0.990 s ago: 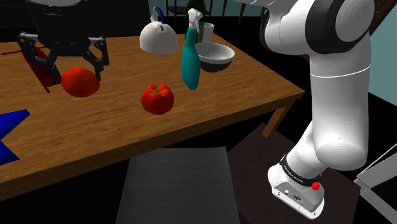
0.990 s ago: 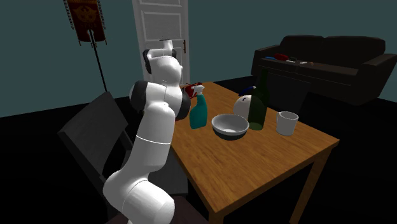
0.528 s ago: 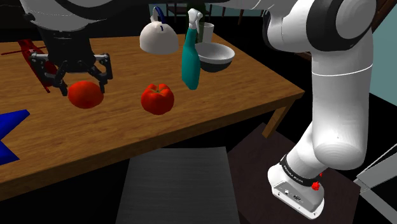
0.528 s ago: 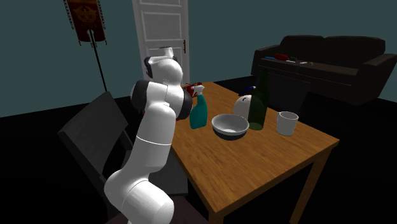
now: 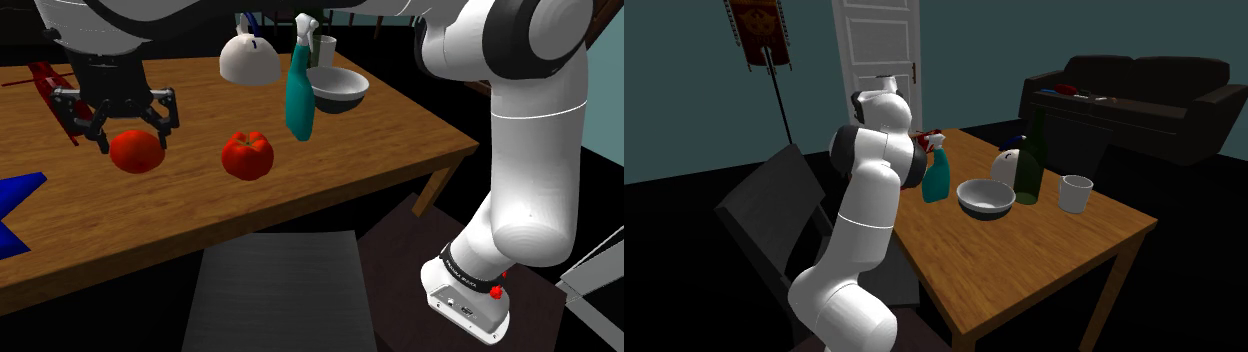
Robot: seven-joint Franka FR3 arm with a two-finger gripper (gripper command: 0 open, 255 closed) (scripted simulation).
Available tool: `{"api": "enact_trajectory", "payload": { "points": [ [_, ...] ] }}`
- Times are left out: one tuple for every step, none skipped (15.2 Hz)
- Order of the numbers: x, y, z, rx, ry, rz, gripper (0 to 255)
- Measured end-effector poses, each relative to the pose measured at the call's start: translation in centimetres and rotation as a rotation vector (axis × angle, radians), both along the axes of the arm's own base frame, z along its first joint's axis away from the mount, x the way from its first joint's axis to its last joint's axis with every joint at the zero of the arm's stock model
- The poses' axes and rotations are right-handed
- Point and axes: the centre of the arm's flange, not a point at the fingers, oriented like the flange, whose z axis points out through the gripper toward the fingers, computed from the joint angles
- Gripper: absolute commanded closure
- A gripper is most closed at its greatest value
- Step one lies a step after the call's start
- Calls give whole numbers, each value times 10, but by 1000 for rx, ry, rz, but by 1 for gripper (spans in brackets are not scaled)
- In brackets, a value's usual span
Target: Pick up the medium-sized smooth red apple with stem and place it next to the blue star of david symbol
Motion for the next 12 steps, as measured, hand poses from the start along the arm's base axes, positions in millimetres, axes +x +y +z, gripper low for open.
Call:
{"api": "enact_trajectory", "payload": {
  "points": [
    [0,0,0,0,0,0,0],
    [0,0,0,0,0,0,0],
    [0,0,0,0,0,0,0],
    [0,0,0,0,0,0,0],
    [0,0,0,0,0,0,0],
    [0,0,0,0,0,0,0],
    [0,-1,7,0,0,0,0],
    [-1,-1,18,1,-1,0,0],
    [-3,-2,30,1,-1,0,0],
    [-5,-4,39,1,-1,0,0],
    [-5,-3,44,1,-1,0,0],
    [-5,-3,47,1,-1,0,0]
  ]
}}
